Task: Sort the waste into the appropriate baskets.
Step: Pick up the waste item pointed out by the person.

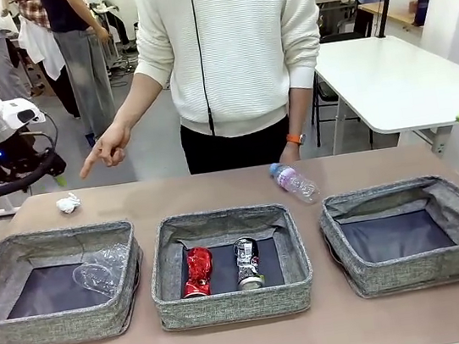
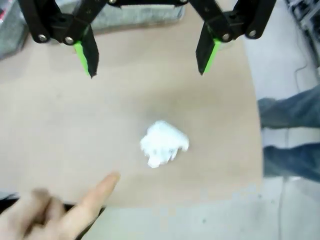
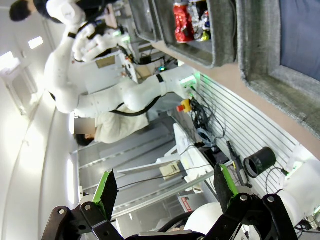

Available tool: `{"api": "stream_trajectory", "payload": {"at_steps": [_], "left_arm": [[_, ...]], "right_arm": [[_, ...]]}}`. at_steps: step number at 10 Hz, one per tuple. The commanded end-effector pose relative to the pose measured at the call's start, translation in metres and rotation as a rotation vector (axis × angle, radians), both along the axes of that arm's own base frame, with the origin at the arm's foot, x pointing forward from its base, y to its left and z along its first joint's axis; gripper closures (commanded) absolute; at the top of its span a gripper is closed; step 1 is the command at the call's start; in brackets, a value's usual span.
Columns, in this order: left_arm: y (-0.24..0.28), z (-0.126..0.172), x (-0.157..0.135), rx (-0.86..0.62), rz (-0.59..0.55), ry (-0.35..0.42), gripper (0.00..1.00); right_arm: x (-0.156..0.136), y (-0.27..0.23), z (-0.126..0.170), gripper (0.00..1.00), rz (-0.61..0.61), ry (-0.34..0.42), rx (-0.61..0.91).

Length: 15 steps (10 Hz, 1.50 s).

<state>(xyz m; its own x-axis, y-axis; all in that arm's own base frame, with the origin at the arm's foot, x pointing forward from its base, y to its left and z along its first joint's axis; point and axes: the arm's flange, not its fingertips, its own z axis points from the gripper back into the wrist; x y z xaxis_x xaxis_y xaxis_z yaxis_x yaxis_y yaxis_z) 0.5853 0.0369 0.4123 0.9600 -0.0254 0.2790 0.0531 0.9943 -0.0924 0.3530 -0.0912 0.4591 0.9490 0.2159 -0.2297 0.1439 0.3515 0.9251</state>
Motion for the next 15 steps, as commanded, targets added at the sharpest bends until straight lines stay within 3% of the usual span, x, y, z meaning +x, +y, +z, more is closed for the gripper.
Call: {"api": "stream_trajectory", "payload": {"at_steps": [1,8,15], "left_arm": [[0.009,-0.016,0.015,-0.059,-0.04,-0.031,0.0],[-0.005,-0.084,0.053,-0.021,-0.029,0.005,0.0],[-0.01,-0.099,0.066,0.033,0.052,0.009,0.0]], "right_arm": [[0.0,0.001,0.004,0.0,-0.006,0.01,0.004],[0.0,0.001,0.004,0.0,-0.006,0.01,0.004],[0.0,0.001,0.004,0.0,-0.006,0.01,0.004]]}}
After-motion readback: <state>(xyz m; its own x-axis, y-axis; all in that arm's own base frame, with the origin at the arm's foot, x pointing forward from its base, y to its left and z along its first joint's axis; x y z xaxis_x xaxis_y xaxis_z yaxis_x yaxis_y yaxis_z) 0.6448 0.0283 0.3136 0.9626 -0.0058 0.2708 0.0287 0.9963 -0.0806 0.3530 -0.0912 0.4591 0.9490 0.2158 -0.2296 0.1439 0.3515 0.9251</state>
